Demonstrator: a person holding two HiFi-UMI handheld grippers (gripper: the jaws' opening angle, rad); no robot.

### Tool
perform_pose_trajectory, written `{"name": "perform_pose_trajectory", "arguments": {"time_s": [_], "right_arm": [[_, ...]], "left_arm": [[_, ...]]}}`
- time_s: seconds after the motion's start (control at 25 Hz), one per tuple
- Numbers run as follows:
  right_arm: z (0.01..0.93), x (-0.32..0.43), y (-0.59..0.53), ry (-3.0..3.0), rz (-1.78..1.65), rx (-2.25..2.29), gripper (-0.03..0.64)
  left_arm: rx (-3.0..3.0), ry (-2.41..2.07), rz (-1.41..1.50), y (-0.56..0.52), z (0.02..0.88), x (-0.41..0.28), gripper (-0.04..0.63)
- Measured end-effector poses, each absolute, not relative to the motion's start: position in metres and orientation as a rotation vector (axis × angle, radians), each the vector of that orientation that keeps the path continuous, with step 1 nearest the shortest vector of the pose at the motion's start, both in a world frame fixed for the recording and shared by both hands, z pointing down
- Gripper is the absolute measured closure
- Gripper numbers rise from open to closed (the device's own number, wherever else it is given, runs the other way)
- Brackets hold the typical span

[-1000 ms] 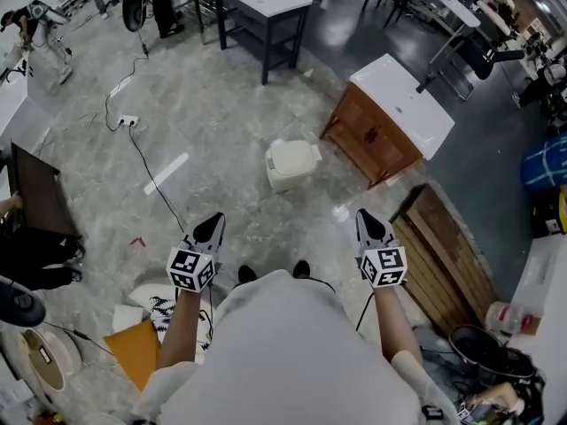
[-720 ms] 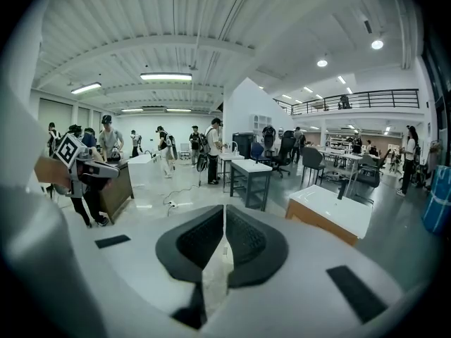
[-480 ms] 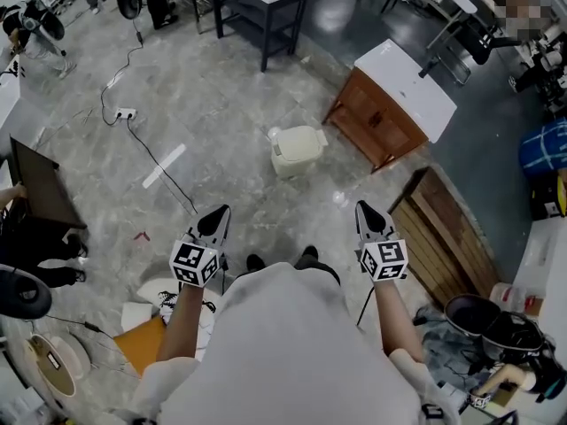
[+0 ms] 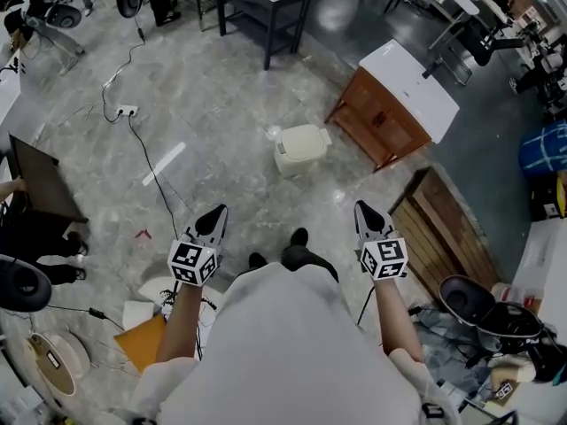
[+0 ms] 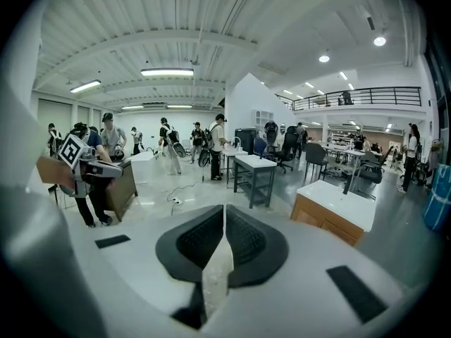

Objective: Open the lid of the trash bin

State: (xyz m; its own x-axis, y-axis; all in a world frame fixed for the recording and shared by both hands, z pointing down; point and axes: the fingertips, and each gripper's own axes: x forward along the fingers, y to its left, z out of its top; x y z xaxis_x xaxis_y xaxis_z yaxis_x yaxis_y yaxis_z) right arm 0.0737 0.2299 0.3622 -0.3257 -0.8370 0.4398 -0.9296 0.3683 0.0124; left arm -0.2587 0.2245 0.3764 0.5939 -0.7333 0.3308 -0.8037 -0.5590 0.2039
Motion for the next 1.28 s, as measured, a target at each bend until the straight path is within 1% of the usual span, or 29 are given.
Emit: {"name": "perform_pose_trajectory", "arguments": {"time_s": [0.4,0.72,1.28], "right_arm": [[0.371,0.084,0.188,-2.281,0.38,1.477,0.583],[0.385,0.097,0.125,-2.3,0.407,1.412,0.583],[0.423,0.141,0.02,-2.325,0.469,1.276,0.583]], "left_arm": [[2.456,-1.274,0.31,0.195,0.38,-0.244,0.578],[2.412,-1.28,0.34,0.15,0.391,-0.224,0.577],[2.352,-1.272,0.438,0.068,0.418,-0.156,0.577]]}}
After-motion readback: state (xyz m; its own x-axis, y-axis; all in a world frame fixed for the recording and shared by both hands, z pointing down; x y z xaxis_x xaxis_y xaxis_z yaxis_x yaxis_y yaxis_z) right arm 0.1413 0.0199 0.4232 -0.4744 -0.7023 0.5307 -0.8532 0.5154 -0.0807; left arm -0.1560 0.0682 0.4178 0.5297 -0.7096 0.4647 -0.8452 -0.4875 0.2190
